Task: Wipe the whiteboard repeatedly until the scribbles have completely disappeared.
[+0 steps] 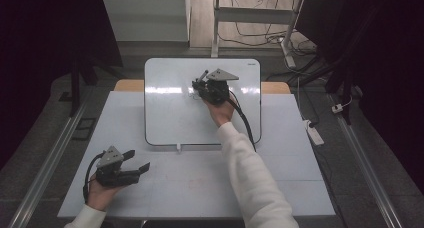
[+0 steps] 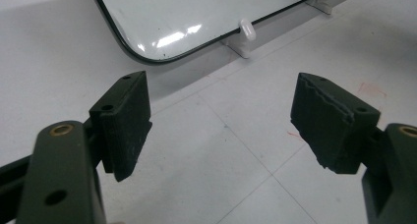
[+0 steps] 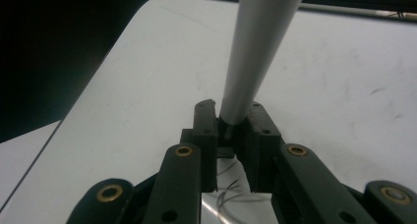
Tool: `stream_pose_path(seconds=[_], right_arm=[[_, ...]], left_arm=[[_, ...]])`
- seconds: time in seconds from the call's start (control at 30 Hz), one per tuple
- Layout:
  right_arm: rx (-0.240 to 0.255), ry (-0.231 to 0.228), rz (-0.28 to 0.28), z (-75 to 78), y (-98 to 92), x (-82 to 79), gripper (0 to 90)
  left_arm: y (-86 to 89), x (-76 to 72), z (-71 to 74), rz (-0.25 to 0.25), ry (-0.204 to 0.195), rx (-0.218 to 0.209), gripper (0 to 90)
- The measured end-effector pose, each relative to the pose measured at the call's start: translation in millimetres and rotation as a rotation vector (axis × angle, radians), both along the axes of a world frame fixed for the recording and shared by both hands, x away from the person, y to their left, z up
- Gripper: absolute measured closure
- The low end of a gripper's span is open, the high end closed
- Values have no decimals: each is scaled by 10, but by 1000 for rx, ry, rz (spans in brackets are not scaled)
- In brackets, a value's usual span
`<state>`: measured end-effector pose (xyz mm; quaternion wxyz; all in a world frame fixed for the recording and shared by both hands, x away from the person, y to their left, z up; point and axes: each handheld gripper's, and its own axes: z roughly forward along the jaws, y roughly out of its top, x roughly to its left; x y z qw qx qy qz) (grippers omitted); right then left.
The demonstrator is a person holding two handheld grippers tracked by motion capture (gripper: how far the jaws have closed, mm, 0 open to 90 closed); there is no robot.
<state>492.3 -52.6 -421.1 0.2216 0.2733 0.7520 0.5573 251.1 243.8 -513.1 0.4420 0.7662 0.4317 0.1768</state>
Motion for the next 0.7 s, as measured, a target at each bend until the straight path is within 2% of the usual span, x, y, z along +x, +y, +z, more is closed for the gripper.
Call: stream_pose_path(seconds=[0.07, 0.1, 0.13, 0.17, 0.2, 0.23, 0.27, 0.3, 0.33, 0.37, 0.4, 0.43, 0.47, 0.5, 0.53, 0.57, 0.6, 0.63, 0.67, 0.7], right_arm=[[-45, 20, 81, -97, 112, -105, 770], [-103, -5, 122, -198, 180, -208, 770], [-103, -5, 122, -198, 180, -208, 770], [-69, 10, 105, -152, 102, -152, 770], [-69, 10, 105, -152, 102, -152, 770], [-34, -15, 7, -50, -12, -76, 770], [-34, -15, 7, -50, -12, -76, 770], [-14, -18, -20, -19, -57, -41, 770], [3, -6, -20, -16, -73, -29, 770], [-2, -7, -12, -40, -51, -51, 770], [-62, 6, 70, -119, 64, -135, 770], [-62, 6, 70, -119, 64, -135, 770], [-99, -4, 96, -139, 107, -174, 770], [-116, -19, 99, -100, 80, -151, 770], [-116, -19, 99, -100, 80, -151, 770], [-94, -27, 47, -61, 15, -113, 770], [-60, -25, -3, -18, -68, -60, 770], [9, 6, -28, 4, -179, 7, 770], [2, 8, -25, -13, -165, -28, 770], [-34, 7, 8, -46, -113, -79, 770]], left_arm=[[4, 10, -5, 0, 2, 2, 236], [6, 8, -4, 2, 2, 1, 237], [10, 2, -2, 2, 0, -1, 237], [10, -7, 1, 5, -1, -2, 237], [10, -7, 1, 5, -1, -2, 236], [7, -10, 1, 4, -1, -1, 237], [3, -11, 1, 3, -1, -2, 237], [0, -9, 2, 2, -2, -1, 237], [0, -4, 2, 1, -2, -1, 237], [2, 2, 0, 1, -1, -1, 236], [5, 9, -4, 2, 0, -2, 236], [9, 14, -8, 2, 3, 0, 236], [11, 14, -10, 4, 3, 0, 237], [13, 11, -10, 5, 3, 0, 236], [14, 5, -9, 4, 2, 0, 236], [12, -2, -7, 3, 2, -1, 237], [8, -7, -6, 5, 0, -2, 236], [5, -8, -3, 4, -1, -2, 237], [5, -4, -3, 1, -1, -2, 237], [3, 2, -5, 1, 0, 0, 237]])
